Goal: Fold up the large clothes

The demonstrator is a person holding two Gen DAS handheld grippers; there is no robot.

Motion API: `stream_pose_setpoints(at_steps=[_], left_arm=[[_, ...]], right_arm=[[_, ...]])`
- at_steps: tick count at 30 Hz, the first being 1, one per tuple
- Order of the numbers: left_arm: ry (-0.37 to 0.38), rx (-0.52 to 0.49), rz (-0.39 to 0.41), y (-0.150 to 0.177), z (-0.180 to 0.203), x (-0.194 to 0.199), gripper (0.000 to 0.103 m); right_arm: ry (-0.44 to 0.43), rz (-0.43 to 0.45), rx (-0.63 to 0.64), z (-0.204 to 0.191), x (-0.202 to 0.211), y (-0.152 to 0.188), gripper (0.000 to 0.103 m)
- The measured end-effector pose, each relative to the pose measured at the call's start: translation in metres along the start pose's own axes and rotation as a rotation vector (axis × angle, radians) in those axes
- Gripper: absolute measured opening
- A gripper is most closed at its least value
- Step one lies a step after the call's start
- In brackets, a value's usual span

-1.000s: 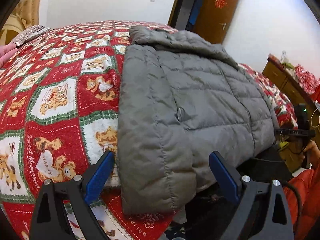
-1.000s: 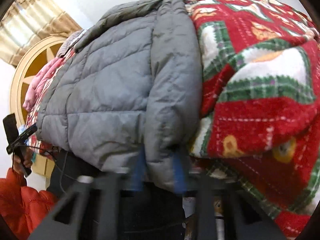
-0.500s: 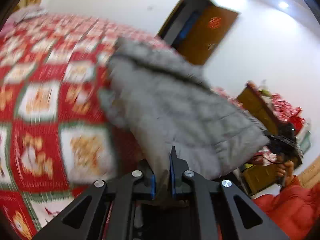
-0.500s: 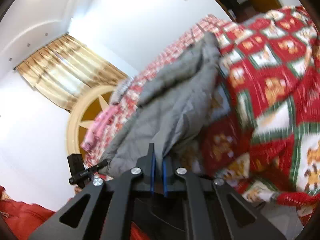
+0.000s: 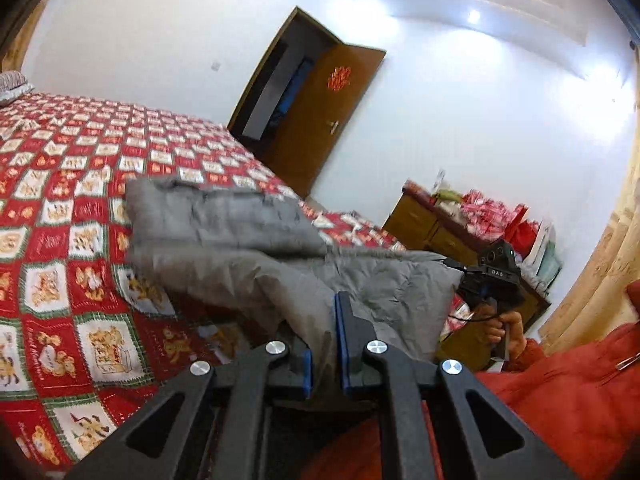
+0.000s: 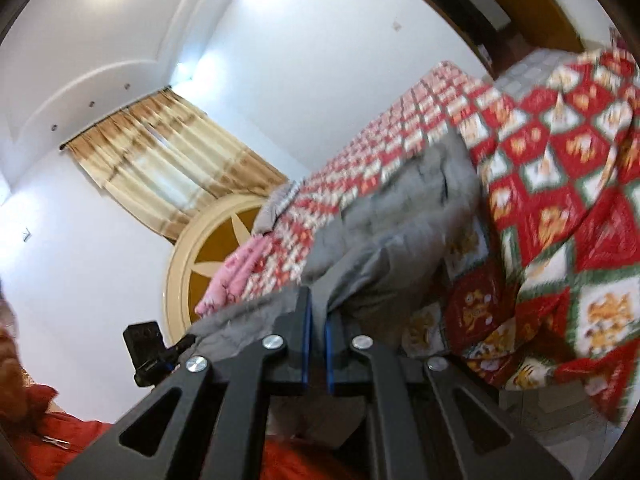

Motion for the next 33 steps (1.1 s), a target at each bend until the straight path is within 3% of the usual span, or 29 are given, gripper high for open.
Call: stream_pose_setpoints(at_steps=[3,7,10,13,18,23,27,31,33], left_arm=[[-0.010,0.032,0.066,-0.032,0.009,0.013,0.010],[-0.046,0.175,0.157,-0.108,-0.012,0.008,0.010],[-0.120,0.294,0.185,-0.153,-0.046,-0.011,0.012],[-0.252,0.374,0.166,-0.190,-0.098,-0.062,0.012],[-0.435,0.482,0.119,-0.211,-0.188,-0.143,0.012],[-0.573,0.604,0.005,-0.191,-0.273,-0.209,0.012],[-0.532,0.742,-0.059,-0.174,-0.307,-0.232,0.015],[-0.345,0.875,-0.076,-0.174,-0.319,-0.230,0.019],[-0.229,0.926,-0.028,-0.188,-0.318,-0.208,0.037]], right_arm=[[0.028,0.080,0.022,-0.004,0.014,-0.039,0.008],[0.039,0.170,0.008,0.016,0.001,-0.099,0.008],[0.049,0.181,-0.002,0.047,-0.039,-0.143,0.008],[0.107,0.124,-0.012,0.087,-0.096,-0.169,0.008],[0.217,0.035,-0.071,0.167,-0.189,-0.174,0.008],[0.330,-0.065,-0.147,0.246,-0.259,-0.139,0.009],[0.410,-0.167,-0.201,0.286,-0.284,-0.105,0.012],[0.398,-0.180,-0.216,0.306,-0.290,-0.084,0.010],[0.356,-0.165,-0.261,0.311,-0.284,-0.078,0.010]])
Point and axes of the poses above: each gripper's, at about its wrist camera, not at the fingertips, and x roughly against the way its jaws point, z to its right, y to its underside, the point moved 9 cm from there along -x, roughly the way its jaws point, and after that the axes turned 15 degrees about x, right-handed, at the moved point
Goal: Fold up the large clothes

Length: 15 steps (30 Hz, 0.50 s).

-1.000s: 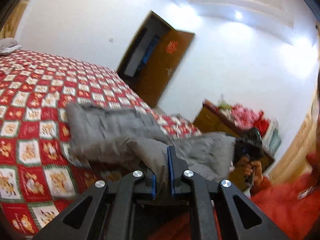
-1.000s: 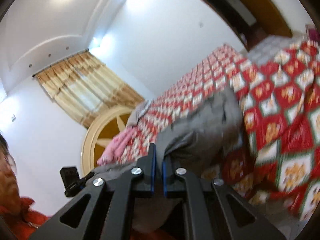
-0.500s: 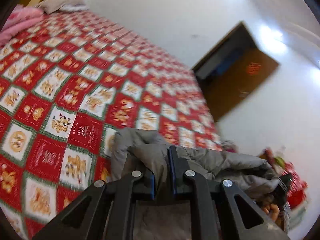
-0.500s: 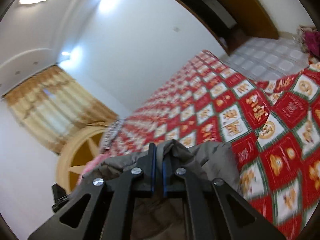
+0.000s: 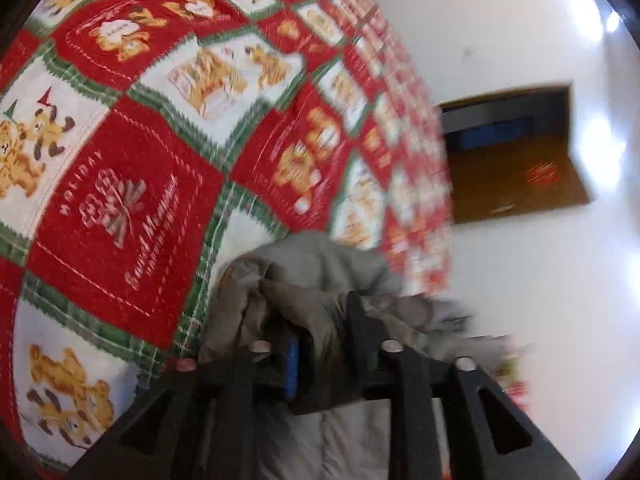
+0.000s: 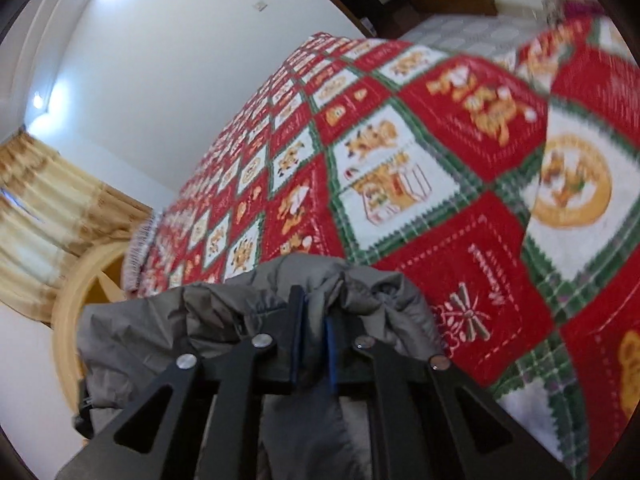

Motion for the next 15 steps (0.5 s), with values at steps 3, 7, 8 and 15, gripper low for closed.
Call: stream_pose_setpoints(at_steps=[3,7,8,15], left_arm=[[0.060,-0.017,0.165,-0.024,0.014,0.061,0.102],[-0.060,-0.125,0.362,-0.029,0.034,0.122,0.102],[-0.104,-0.187,0.387,-0.020,0.043,0.126,0.102],[-0.269,-0.546,0.264,0.085,0.095,0.021,0.102]], right_arm=[[-0.045,0.002,-0.012,0.001,0.016,-0.004,0.016],[-0.050,0.185,0.095,-0.033,0.085,-0.036,0.035],[-0.006,0.225,0.157,-0.044,0.102,-0.041,0.039],[0.169,0.346,0.664,-0.180,0.163,-0.040,0.052]])
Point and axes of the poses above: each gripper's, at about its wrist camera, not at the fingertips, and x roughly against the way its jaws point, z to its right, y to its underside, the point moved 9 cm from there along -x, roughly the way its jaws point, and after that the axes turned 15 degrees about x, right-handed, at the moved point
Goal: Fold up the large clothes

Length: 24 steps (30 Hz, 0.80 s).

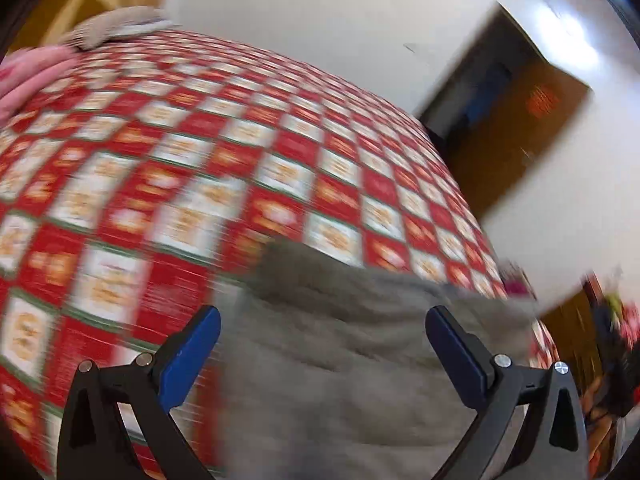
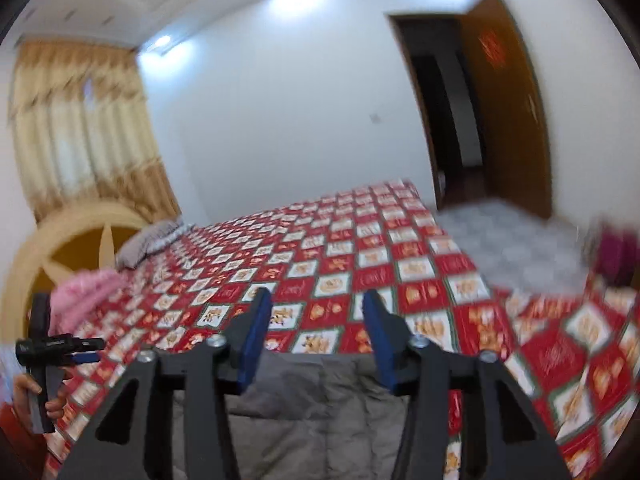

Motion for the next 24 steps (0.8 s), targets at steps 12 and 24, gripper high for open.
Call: stream_pose_setpoints(at_steps=[12,24], left_arm=[[-0.144,-0.177,0.020,0.055,0.063,-0.122,0.101],[-0.125,-0.144,0.089,0.055,0.031,-0.165,0.102]], right_arm=[[-0.093,-0.399,0.014,-0.068,-0.154,0.134,0.004],[-0.212,-0.459,-0.088,-0.075,-0.188,0.166,0.000]])
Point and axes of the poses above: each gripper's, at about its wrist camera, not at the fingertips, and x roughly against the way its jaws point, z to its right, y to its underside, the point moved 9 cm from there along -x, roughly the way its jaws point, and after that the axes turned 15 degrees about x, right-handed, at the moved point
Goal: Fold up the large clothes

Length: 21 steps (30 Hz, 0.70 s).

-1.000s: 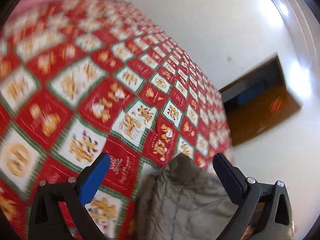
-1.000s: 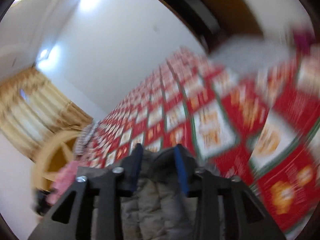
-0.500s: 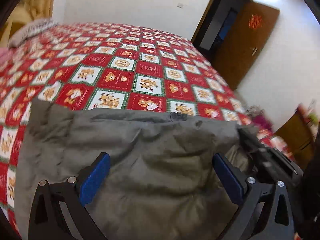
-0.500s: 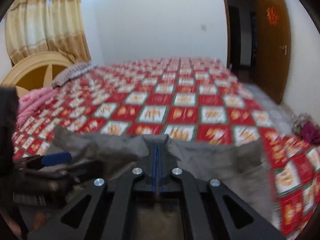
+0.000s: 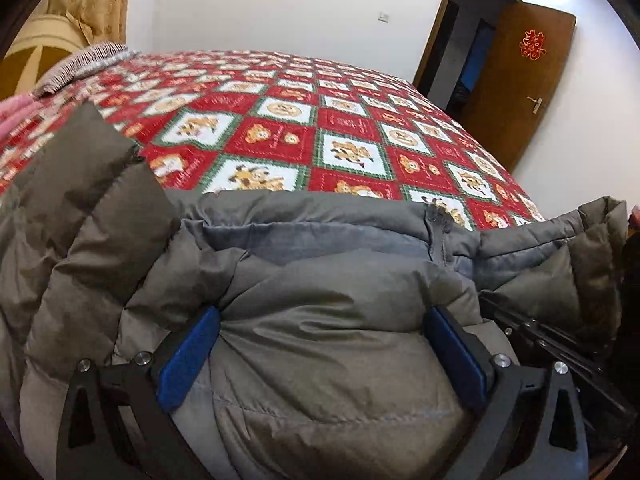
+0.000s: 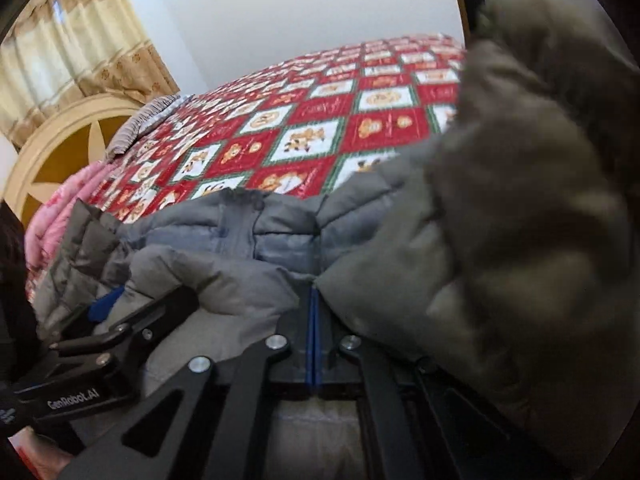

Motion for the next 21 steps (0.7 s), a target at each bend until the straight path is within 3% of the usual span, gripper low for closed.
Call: stream_pose_setpoints(at_steps=[5,10,12,13,15,17,19,21], left_arm=[[0.005,0.004,-0.004,0.003,0.001,-0.008,0.102],[0.015,0.005,-0.006,0.003,0.000,-0.007,0.102],[0.018,0.004,-0.009,0.003,-0.001,-0.006,0.102],[0.022,0.006,-0.010,0.003,-0.001,-0.006,0.102],[0.027,0.009,-0.014,0.002,0.000,-0.005,0.102],[0.029,0.009,-0.014,0.002,0.000,-0.005,0.102],[0.028,0.010,-0.014,0.002,0.000,-0.006,0.102],[0.028,0.009,-0.015,0.002,0.000,-0.006,0.102]], right_arm=[[-0.056,0.006,-0.051,0.005,-0.003,0.003,0.000],[-0.011,-0.013,-0.015,-0.001,0.005,-0.001,0.000],[-0.022,0.042,0.005,-0.007,0.030,-0.015,0.011],[-0.017,0.085,0.011,-0.007,0.044,-0.022,0.011],[0.030,0.191,0.025,0.002,0.086,-0.041,0.011],[0.110,0.205,0.008,0.028,0.106,-0.044,0.011],[0.194,0.162,-0.023,0.058,0.105,-0.035,0.011],[0.249,0.054,-0.110,0.094,0.085,-0.009,0.007]])
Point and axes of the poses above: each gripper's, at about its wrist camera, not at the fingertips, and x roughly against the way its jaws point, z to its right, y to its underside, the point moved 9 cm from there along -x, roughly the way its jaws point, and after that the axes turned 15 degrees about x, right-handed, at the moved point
